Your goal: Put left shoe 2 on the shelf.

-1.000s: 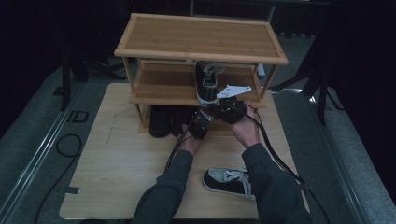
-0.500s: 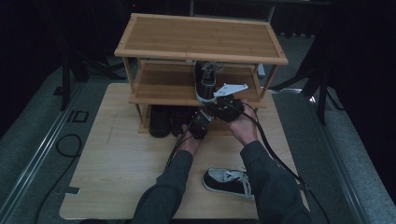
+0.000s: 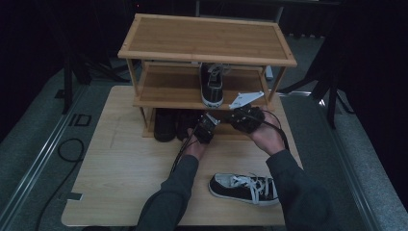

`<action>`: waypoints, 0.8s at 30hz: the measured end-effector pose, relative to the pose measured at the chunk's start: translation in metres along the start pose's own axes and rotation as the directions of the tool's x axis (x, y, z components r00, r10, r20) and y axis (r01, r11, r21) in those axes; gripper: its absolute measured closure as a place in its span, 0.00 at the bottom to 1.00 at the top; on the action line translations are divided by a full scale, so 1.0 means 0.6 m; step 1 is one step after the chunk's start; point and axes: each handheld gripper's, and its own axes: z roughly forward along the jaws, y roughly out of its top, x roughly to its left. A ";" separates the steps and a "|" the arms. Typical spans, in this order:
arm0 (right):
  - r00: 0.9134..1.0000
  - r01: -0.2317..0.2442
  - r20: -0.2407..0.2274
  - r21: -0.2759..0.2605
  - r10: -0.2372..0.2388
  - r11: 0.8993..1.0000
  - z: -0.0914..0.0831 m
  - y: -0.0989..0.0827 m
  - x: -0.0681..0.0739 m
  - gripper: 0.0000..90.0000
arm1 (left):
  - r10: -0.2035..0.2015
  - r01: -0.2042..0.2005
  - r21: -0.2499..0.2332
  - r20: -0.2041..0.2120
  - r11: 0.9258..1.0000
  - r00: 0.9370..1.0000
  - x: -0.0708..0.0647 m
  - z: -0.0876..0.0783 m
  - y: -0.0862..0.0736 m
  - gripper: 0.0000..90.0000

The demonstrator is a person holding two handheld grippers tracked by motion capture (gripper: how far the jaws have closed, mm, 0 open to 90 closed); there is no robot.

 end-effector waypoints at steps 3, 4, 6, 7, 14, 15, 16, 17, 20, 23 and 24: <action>1.000 0.005 -0.003 0.013 -0.005 1.000 -0.006 -0.017 -0.002 0.97 | 0.001 -0.001 0.000 0.000 1.000 1.000 0.000 0.000 0.000 1.00; 1.000 0.005 -0.005 0.021 -0.005 1.000 -0.009 -0.023 -0.003 0.97 | -0.003 0.003 -0.003 0.001 1.000 1.000 0.000 0.000 0.000 1.00; 1.000 -0.004 -0.006 0.022 0.004 1.000 -0.015 -0.036 -0.003 0.97 | 0.000 0.000 0.001 0.000 1.000 1.000 0.000 0.000 0.000 1.00; 1.000 -0.009 -0.009 0.019 0.009 1.000 -0.017 -0.042 -0.003 0.97 | -0.008 0.008 -0.002 0.043 1.000 0.999 0.000 0.003 0.000 1.00; 0.999 -0.032 -0.005 0.043 0.033 0.999 -0.034 -0.090 0.001 0.96 | -0.003 0.003 -0.002 -0.007 1.000 1.000 0.000 0.000 0.000 1.00; 1.000 -0.030 -0.005 0.045 0.031 0.999 -0.036 -0.096 0.002 0.96 | -0.002 0.002 0.000 -0.007 1.000 1.000 0.000 0.000 0.000 1.00; 1.000 -0.029 -0.005 0.052 0.030 0.998 -0.037 -0.101 0.004 0.96 | 0.000 0.000 0.000 -0.006 1.000 1.000 0.000 0.000 0.000 1.00; 0.999 -0.032 -0.007 0.057 0.032 0.998 -0.038 -0.106 0.005 0.96 | 0.000 0.000 0.000 -0.006 1.000 1.000 0.000 0.000 0.000 1.00; 0.999 -0.037 -0.010 0.061 0.038 0.997 -0.039 -0.115 0.007 0.96 | 0.001 0.000 0.001 -0.005 1.000 1.000 0.000 0.000 0.000 1.00; 0.999 -0.051 -0.014 0.067 0.052 0.996 -0.043 -0.128 0.006 0.96 | -0.009 0.009 0.000 0.003 1.000 1.000 -0.001 0.000 0.000 1.00; 0.998 -0.055 -0.018 0.068 0.056 0.996 -0.043 -0.132 0.005 0.96 | -0.005 0.005 0.000 0.001 1.000 1.000 -0.001 0.000 0.000 1.00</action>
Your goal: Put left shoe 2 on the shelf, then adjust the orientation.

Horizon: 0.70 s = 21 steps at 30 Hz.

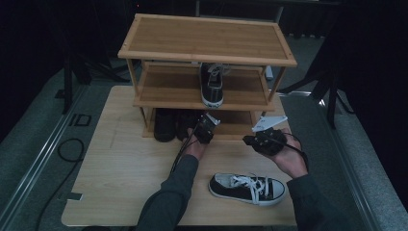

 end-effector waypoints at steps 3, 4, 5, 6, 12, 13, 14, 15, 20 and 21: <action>1.000 -0.009 -0.003 0.008 0.009 1.000 0.000 -0.011 -0.001 0.96 | 0.017 -0.017 0.005 -0.009 1.000 1.000 0.001 -0.001 0.000 1.00; 1.000 -0.009 -0.005 0.011 0.009 1.000 0.000 -0.014 -0.002 0.96 | 0.021 -0.021 0.006 -0.009 1.000 1.000 0.001 -0.001 0.001 1.00; 1.000 -0.012 -0.005 0.016 0.013 1.000 -0.001 -0.016 -0.002 0.96 | 0.023 -0.023 0.006 -0.009 1.000 1.000 0.001 -0.001 0.001 1.00; 1.000 -0.012 -0.007 0.020 0.012 1.000 -0.001 -0.019 -0.002 0.96 | 0.023 -0.023 0.007 -0.008 1.000 1.000 0.001 -0.001 0.001 1.00; 1.000 -0.016 -0.012 0.039 0.017 0.999 -0.006 -0.033 -0.004 0.96 | 0.021 -0.021 0.005 -0.006 1.000 1.000 0.002 -0.001 0.001 1.00; 1.000 -0.018 -0.012 0.045 0.019 0.999 -0.006 -0.037 -0.004 0.95 | 0.021 -0.021 0.004 -0.006 1.000 1.000 0.001 0.000 0.001 1.00; 1.000 -0.018 -0.011 0.050 0.019 0.999 -0.006 -0.040 -0.004 0.95 | 0.021 -0.021 0.005 -0.006 1.000 1.000 0.001 -0.001 0.001 1.00; 1.000 -0.019 -0.012 0.054 0.019 0.998 -0.007 -0.044 -0.005 0.95 | 0.021 -0.021 0.005 -0.006 1.000 1.000 0.001 -0.001 0.001 1.00; 0.999 -0.033 -0.018 0.073 0.035 0.997 -0.008 -0.063 -0.007 0.95 | 0.020 -0.020 0.004 -0.007 1.000 1.000 0.001 0.000 0.001 1.00; 0.999 -0.038 -0.018 0.072 0.040 0.997 -0.009 -0.067 -0.007 0.95 | 0.019 -0.019 0.005 -0.008 1.000 1.000 0.001 -0.001 0.001 1.00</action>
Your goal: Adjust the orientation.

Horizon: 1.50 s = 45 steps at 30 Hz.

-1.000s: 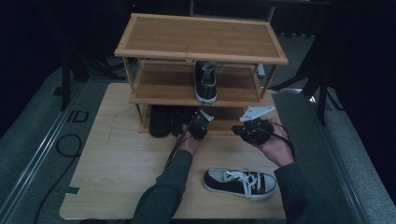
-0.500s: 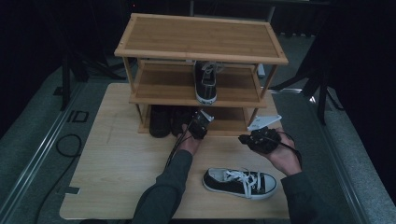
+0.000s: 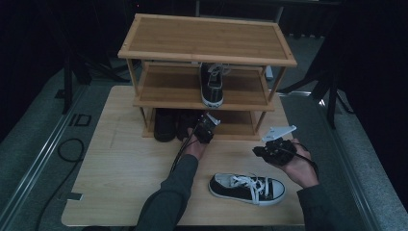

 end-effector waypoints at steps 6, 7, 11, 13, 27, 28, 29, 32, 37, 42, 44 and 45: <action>1.000 -0.008 -0.019 0.014 0.008 1.000 0.003 -0.023 0.005 0.93 | 0.001 -0.001 0.000 -0.020 1.000 1.000 -0.001 -0.001 0.000 1.00; 1.000 -0.009 -0.022 0.016 0.010 1.000 0.003 -0.027 0.006 0.93 | 0.001 -0.001 0.000 -0.019 1.000 1.000 0.000 -0.001 0.000 1.00; 0.999 -0.015 -0.029 0.027 0.016 1.000 0.005 -0.041 0.007 0.93 | 0.001 -0.001 0.000 -0.018 1.000 1.000 0.000 -0.001 0.000 1.00; 0.999 -0.020 -0.033 0.037 0.021 0.999 0.006 -0.052 0.010 0.93 | 0.001 -0.001 -0.001 -0.019 1.000 1.000 0.000 -0.001 0.000 1.00; 0.997 -0.055 -0.042 0.082 0.059 0.995 0.000 -0.108 0.019 0.93 | 0.002 -0.002 -0.001 -0.021 1.000 1.000 -0.001 -0.001 0.000 1.00; 0.997 -0.057 -0.041 0.085 0.061 0.995 -0.002 -0.113 0.018 0.93 | 0.002 -0.002 -0.001 -0.022 1.000 1.000 -0.001 -0.001 0.000 1.00; 0.997 -0.060 -0.042 0.086 0.064 0.994 -0.003 -0.115 0.018 0.93 | 0.002 -0.002 -0.001 -0.022 1.000 1.000 -0.001 -0.001 0.000 1.00; 0.997 -0.065 -0.041 0.086 0.069 0.994 -0.009 -0.123 0.018 0.92 | 0.002 -0.002 -0.001 -0.022 1.000 1.000 -0.001 -0.001 0.000 1.00; 0.996 -0.075 -0.035 0.095 0.079 0.993 -0.014 -0.135 0.016 0.91 | 0.002 -0.002 -0.001 -0.022 1.000 1.000 -0.001 -0.001 0.000 1.00; 0.996 -0.075 -0.049 0.121 0.081 0.990 -0.008 -0.144 0.020 0.89 | 0.003 -0.003 -0.001 -0.021 1.000 1.000 -0.001 -0.001 0.000 1.00; 0.995 -0.072 -0.053 0.128 0.079 0.989 -0.007 -0.146 0.021 0.88 | 0.002 -0.002 -0.001 -0.021 1.000 1.000 -0.001 -0.001 0.000 1.00; 0.996 -0.071 -0.052 0.133 0.078 0.989 -0.007 -0.147 0.022 0.88 | 0.003 -0.003 -0.001 -0.021 1.000 1.000 -0.001 -0.001 0.000 1.00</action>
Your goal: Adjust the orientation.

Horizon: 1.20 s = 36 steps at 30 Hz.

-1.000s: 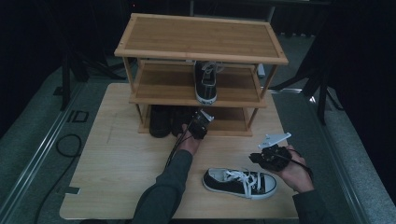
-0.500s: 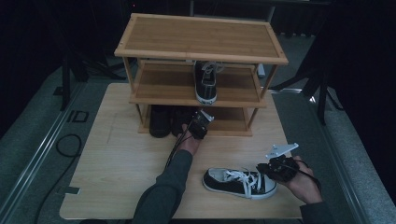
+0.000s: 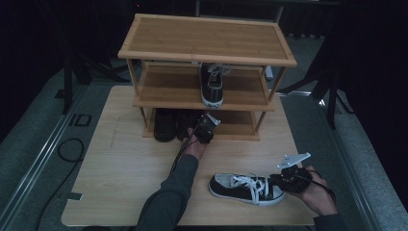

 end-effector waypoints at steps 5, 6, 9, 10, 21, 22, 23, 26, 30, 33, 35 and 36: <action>1.000 0.010 -0.008 0.020 -0.010 1.000 0.002 -0.007 0.003 0.83 | 0.000 0.000 0.000 -0.001 1.000 1.000 0.000 0.000 0.000 1.00; 1.000 0.009 -0.009 0.020 -0.009 1.000 0.003 -0.008 0.004 0.82 | 0.000 0.000 0.001 -0.002 1.000 1.000 0.000 0.000 0.000 1.00; 1.000 0.009 -0.013 0.012 -0.009 1.000 0.003 -0.009 0.004 0.79 | 0.001 -0.001 0.000 -0.001 1.000 1.000 0.000 0.000 0.000 1.00; 1.000 0.010 -0.014 0.012 -0.010 1.000 0.004 -0.009 0.005 0.77 | 0.001 -0.001 0.000 -0.001 1.000 1.000 0.000 0.000 0.000 1.00; 0.996 0.072 0.042 0.028 -0.073 0.997 0.017 0.012 0.018 0.72 | 0.000 0.000 0.000 -0.001 1.000 1.000 0.000 0.000 0.000 1.00; 0.996 0.070 0.050 0.028 -0.072 0.997 0.018 0.013 0.018 0.73 | -0.001 0.001 -0.001 -0.001 1.000 1.000 0.000 0.000 0.000 1.00; 0.996 0.066 0.062 0.021 -0.067 0.998 0.018 0.013 0.017 0.74 | -0.002 0.002 0.000 0.000 1.000 1.000 0.000 0.000 0.000 1.00; 0.996 0.040 0.084 -0.003 -0.039 0.999 0.021 0.013 0.012 0.77 | -0.002 0.002 0.000 -0.001 1.000 1.000 -0.001 0.000 0.000 1.00; 0.996 0.015 0.091 -0.024 -0.013 1.000 0.026 0.021 0.004 0.79 | -0.002 0.002 0.000 -0.003 1.000 1.000 -0.001 0.000 0.000 1.00; 0.997 0.008 0.076 -0.051 -0.004 0.999 0.028 0.035 -0.002 0.78 | -0.002 0.002 0.000 -0.002 1.000 1.000 -0.001 0.000 0.000 1.00; 0.997 0.017 0.071 -0.050 -0.014 0.999 0.034 0.046 -0.003 0.78 | -0.003 0.003 0.000 -0.002 1.000 1.000 -0.001 0.000 0.000 1.00; 0.996 0.031 0.081 -0.033 -0.028 0.999 0.041 0.053 -0.001 0.79 | -0.003 0.003 -0.001 -0.002 1.000 1.000 -0.001 0.000 0.000 1.00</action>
